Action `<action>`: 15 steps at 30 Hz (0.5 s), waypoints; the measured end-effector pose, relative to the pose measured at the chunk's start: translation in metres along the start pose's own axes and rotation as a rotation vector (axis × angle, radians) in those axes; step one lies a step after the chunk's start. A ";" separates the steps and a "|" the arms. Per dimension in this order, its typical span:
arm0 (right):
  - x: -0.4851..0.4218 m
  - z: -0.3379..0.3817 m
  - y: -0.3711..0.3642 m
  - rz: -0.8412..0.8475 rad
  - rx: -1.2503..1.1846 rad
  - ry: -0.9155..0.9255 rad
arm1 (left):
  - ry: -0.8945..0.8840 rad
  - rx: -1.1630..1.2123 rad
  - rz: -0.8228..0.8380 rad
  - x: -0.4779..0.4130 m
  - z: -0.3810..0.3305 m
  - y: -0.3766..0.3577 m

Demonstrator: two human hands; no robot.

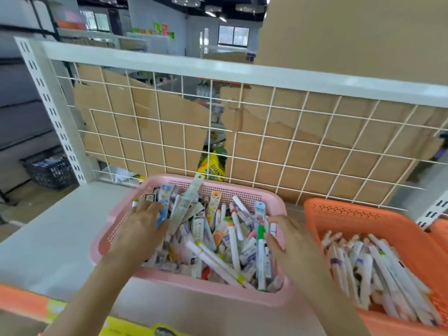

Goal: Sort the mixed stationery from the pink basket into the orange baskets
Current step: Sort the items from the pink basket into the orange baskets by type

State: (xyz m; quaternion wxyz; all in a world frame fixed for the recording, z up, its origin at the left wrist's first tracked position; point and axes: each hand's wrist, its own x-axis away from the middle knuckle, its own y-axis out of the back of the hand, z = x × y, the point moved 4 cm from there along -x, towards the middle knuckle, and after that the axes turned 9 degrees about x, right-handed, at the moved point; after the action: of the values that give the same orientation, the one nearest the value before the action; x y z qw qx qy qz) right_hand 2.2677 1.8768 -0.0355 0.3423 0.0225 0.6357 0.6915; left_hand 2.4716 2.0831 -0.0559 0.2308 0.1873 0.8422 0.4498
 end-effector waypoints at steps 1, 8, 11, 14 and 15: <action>-0.004 0.009 -0.005 0.005 0.002 0.019 | 0.013 -0.004 0.004 -0.005 0.003 -0.001; -0.028 0.058 -0.020 0.116 -0.013 0.073 | 0.163 -0.097 0.071 -0.025 0.002 -0.011; -0.035 0.071 -0.027 0.150 -0.033 0.088 | 0.148 -0.141 0.096 -0.025 0.001 -0.010; -0.040 0.079 -0.035 0.174 -0.037 0.093 | 0.144 0.015 0.063 -0.026 0.010 -0.010; -0.042 0.081 -0.038 0.188 -0.039 0.091 | 0.144 0.122 0.023 -0.027 0.013 -0.009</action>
State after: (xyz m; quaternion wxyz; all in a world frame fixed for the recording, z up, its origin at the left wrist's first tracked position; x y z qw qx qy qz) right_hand 2.3544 1.9243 -0.0371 0.2471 0.0441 0.6321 0.7331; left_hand 2.5001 2.0734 -0.0641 0.1527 0.1782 0.8802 0.4126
